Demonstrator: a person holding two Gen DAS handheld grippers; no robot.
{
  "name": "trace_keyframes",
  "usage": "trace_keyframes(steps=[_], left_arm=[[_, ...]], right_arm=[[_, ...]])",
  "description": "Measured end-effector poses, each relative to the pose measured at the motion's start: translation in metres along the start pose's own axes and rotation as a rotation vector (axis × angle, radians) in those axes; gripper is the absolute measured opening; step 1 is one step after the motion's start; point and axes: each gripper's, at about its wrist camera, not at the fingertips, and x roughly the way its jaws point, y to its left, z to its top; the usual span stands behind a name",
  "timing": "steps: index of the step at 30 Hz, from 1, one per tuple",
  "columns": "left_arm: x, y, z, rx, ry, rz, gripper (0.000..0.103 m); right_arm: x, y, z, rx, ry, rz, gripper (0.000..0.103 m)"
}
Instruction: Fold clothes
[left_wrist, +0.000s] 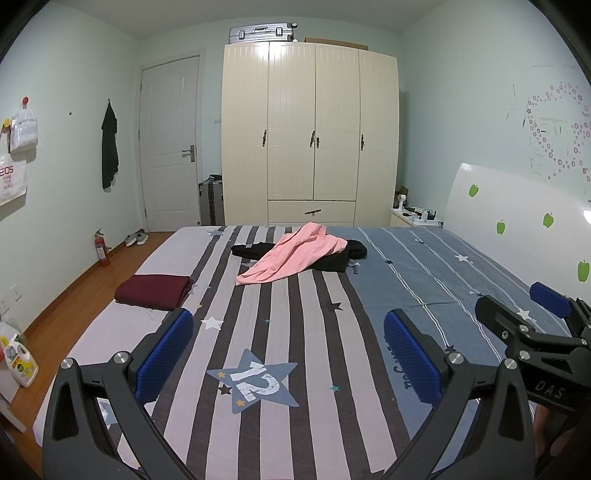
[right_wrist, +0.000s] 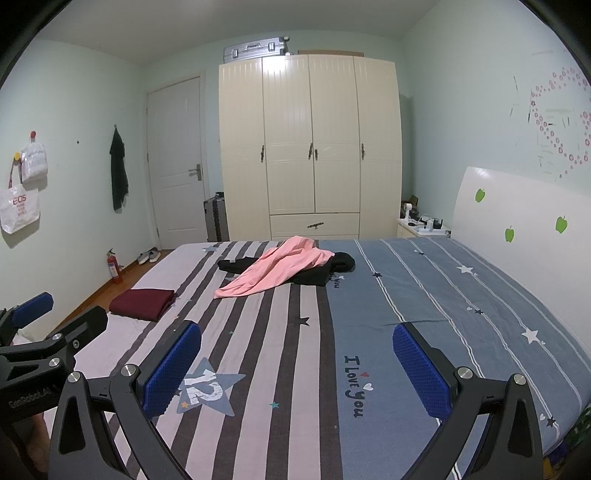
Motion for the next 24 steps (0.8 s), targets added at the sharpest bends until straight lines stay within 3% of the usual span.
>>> trace_keyframes(steps=[24], left_arm=[[-0.0019,-0.0051,0.0025,0.012,-0.010,0.003,0.102]], right_arm=[[0.0002,0.0017,0.0054,0.004,-0.004,-0.001,0.103]])
